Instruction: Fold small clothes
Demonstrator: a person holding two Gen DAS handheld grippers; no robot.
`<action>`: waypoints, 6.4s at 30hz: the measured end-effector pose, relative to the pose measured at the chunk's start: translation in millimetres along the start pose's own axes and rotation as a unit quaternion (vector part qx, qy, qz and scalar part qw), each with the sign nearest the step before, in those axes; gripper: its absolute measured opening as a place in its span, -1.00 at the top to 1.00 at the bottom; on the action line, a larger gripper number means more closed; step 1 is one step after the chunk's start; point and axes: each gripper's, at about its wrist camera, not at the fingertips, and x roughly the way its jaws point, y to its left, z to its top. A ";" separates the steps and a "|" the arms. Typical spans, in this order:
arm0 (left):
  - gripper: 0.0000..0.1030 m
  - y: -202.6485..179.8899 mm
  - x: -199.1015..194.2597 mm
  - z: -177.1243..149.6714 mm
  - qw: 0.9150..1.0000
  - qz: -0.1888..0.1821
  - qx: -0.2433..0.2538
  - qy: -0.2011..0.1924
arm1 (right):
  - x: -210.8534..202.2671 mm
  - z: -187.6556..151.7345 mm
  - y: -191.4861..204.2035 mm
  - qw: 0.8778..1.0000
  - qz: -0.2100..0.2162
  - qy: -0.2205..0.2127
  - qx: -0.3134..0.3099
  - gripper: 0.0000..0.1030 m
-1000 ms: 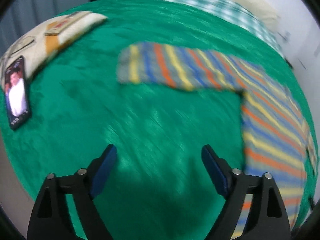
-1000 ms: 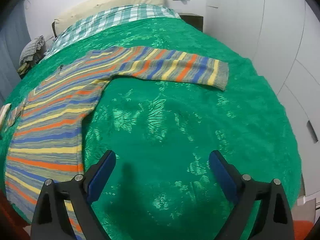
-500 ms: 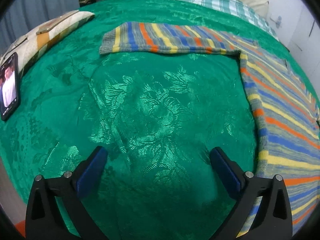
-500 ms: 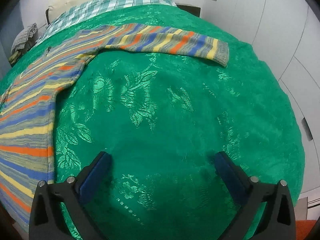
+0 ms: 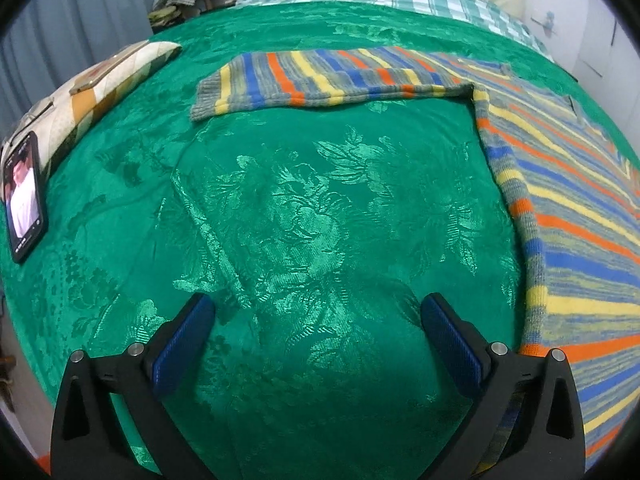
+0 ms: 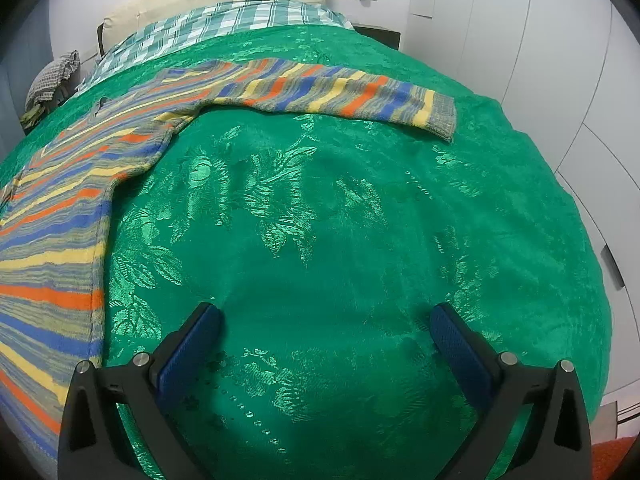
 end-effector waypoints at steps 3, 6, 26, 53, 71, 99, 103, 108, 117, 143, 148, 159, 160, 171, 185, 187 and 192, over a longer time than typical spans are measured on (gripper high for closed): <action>-0.99 -1.0 -0.1 -0.3 1.000 0.002 0.001 -0.002 | 0.3 -0.2 -0.5 1.000 0.000 0.001 0.000 -1.00; -0.99 -1.6 0.1 -0.7 1.000 0.004 0.002 -0.003 | 0.4 0.0 -0.8 1.000 0.000 0.001 0.000 -1.00; -0.99 -3.1 1.0 0.5 1.000 0.006 0.005 0.006 | 2.3 0.8 -2.0 1.000 0.000 0.001 0.004 -1.00; -0.99 -3.3 0.9 0.5 1.000 0.007 0.006 0.006 | 2.2 2.2 -2.4 1.000 0.000 0.000 0.004 -1.00; -0.99 -2.8 1.3 -2.1 1.000 0.010 0.007 0.005 | 2.5 2.2 -2.3 1.000 0.000 0.000 0.004 -1.00; -0.99 1.3 -65.0 18.5 0.996 -0.081 -0.027 -0.031 | -30.7 60.1 -55.6 0.989 0.111 -0.027 0.094 -0.99; -0.99 -1.7 -73.2 24.0 0.991 -0.107 -0.041 -0.066 | -11.7 125.0 -119.6 0.975 0.121 -0.029 0.184 -0.92; -0.97 6.3 -48.9 7.9 0.993 -0.074 -0.051 -0.071 | 41.9 155.0 -187.2 0.929 0.159 0.024 0.334 -0.50; -0.97 3.8 -27.7 9.8 0.996 -0.059 -0.052 -0.040 | 107.7 175.2 -182.6 0.924 0.161 0.103 0.332 -0.18; -0.97 12.6 -17.4 7.8 0.997 -0.057 -0.057 -0.012 | 19.4 316.3 185.5 0.941 0.331 0.066 -0.024 0.42; -0.97 14.5 -18.8 9.7 0.996 -0.065 -0.061 -0.014 | 16.2 303.7 161.1 0.934 0.354 0.031 0.026 -0.11; -0.98 -5.1 -13.1 9.5 0.998 -0.047 -0.026 -0.012 | 97.1 243.0 135.8 0.951 0.281 0.131 -0.021 -0.09; -0.98 -7.7 -12.7 8.2 0.999 -0.040 -0.017 -0.013 | 114.2 229.4 133.6 0.964 0.225 0.141 -0.029 -0.08; -0.98 -2.7 -11.0 13.1 0.998 -0.057 -0.030 -0.008 | 75.7 207.7 151.6 0.969 0.198 0.076 -0.126 -0.09; -0.98 6.9 -15.2 8.8 0.996 -0.063 -0.056 -0.010 | -2.9 124.2 152.3 0.953 0.238 0.064 -0.174 -0.15; -0.98 4.3 -14.6 7.0 0.997 -0.056 -0.046 -0.010 | 10.6 95.8 145.5 0.955 0.224 0.092 -0.173 -0.15; -0.98 -1.4 -18.4 -1.4 0.999 -0.037 -0.018 -0.012 | 5.4 67.1 110.2 0.969 0.192 0.091 -0.129 -0.05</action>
